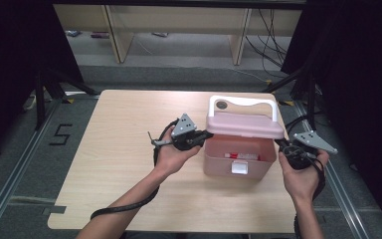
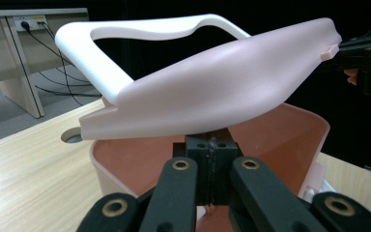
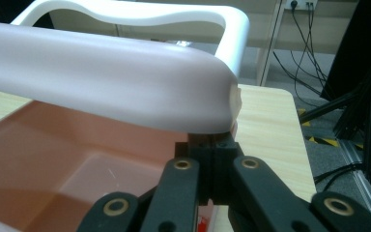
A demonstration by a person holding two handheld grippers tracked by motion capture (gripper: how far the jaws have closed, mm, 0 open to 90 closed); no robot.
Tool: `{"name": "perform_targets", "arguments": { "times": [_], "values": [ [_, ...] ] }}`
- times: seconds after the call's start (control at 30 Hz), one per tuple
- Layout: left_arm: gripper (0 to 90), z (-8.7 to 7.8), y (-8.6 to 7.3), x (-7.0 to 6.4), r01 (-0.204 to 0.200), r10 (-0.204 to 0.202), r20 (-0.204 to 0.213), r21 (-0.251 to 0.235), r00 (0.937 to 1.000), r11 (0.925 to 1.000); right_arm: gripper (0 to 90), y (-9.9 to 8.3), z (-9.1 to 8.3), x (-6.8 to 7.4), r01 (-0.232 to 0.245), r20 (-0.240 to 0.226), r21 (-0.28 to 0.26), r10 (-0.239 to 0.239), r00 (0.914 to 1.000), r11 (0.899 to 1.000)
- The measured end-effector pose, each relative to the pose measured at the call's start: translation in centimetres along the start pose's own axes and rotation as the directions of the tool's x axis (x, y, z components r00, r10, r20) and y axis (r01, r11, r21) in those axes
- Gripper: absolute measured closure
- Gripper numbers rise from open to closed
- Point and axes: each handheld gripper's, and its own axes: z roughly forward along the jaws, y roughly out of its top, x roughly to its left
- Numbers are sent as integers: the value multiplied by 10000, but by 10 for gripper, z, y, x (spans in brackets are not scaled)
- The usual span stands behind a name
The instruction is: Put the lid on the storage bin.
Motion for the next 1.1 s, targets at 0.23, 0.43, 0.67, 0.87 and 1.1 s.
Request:
{"name": "perform_targets", "arguments": {
  "times": [0.23,0.43,0.67,0.87,1.1],
  "values": [
    [895,0,-7,-2,15,-15,36,223,10000,9998,900,-7,-1,1,-109,-48,170,110,9999,9998],
    [895,-1,-14,-5,-51,45,123,503,9999,9987,900,-14,-2,2,-344,-51,449,347,9994,9984],
    [895,-4,-17,-8,-80,68,204,569,9998,9983,900,-17,-3,0,-241,79,715,236,9997,9972],
    [895,-6,-21,-11,-21,4,263,658,9997,9978,900,-21,-4,0,-449,238,1005,427,9988,9939],
    [895,-10,-26,-13,-26,3,296,770,9996,9970,900,-25,-6,-1,-656,417,1234,609,9973,9902]
  ]
}}
